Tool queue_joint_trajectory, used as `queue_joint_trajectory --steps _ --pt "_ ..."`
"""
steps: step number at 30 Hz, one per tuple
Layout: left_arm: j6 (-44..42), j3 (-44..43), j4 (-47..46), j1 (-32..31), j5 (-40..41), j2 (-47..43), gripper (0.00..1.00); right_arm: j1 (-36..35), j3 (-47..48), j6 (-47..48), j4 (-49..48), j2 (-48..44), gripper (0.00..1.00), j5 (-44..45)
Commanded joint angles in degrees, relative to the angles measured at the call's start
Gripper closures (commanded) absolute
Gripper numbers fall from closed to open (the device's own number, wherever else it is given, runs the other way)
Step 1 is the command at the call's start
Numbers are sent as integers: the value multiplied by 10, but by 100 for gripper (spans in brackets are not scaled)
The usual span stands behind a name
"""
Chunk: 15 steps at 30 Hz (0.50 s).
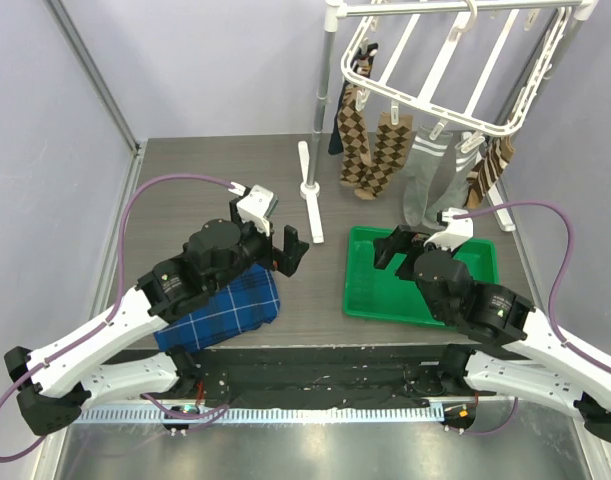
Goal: Remove the socks clipped to the hanger
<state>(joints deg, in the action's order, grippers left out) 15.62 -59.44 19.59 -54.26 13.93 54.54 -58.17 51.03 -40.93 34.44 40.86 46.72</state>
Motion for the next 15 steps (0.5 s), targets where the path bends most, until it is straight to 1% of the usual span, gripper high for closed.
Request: queue_joint_trajectory --steps 1,6,12,14,15 --pt "-10 -13 -13 0 3 -4 0 -4 23 -19 5 -8 0 45" --pt "-10 -12 -14 -1 5 -6 0 -4 26 -17 8 -10 0 57" --pt "-11 -13 -13 0 4 -8 0 -3 26 -6 7 -5 0 104" --pt "-11 -13 -14 0 5 -10 0 -3 29 23 4 4 0 124" --pt "-11 -13 -13 0 3 -11 0 -3 34 70 3 10 2 129"
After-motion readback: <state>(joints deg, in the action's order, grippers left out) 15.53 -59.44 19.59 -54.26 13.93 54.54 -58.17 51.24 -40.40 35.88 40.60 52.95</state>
